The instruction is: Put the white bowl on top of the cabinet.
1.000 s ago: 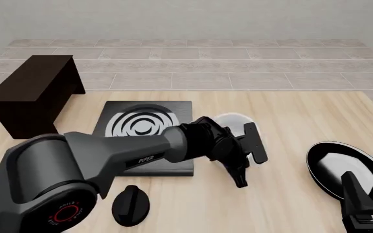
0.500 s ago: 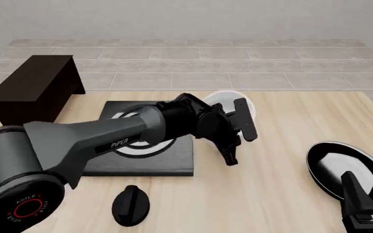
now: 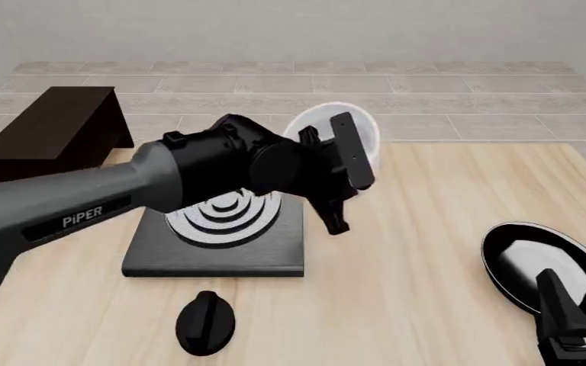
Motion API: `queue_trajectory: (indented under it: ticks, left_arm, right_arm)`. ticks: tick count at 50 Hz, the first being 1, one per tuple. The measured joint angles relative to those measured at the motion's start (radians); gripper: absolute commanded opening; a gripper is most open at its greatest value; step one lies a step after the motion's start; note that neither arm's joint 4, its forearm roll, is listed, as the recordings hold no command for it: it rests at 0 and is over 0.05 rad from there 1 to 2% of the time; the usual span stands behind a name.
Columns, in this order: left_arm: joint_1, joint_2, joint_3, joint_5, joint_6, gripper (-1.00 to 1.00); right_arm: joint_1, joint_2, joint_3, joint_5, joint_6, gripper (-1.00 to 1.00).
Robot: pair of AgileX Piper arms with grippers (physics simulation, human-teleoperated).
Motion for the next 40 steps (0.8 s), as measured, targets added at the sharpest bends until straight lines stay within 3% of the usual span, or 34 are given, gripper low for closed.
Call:
queue_trajectory:
  ticks: [26,40]
  left_arm:
    - [0.205,-0.186,0.013,0.038,-0.038,-1.00]
    - [0.400,-0.192,-0.041,0.052,-0.072,-1.00]
  right_arm:
    - [-0.003,-0.003,0.000,0.001,-0.005,1.00]
    - [-0.004,-0.003,0.000,0.002,-0.007,1.00]
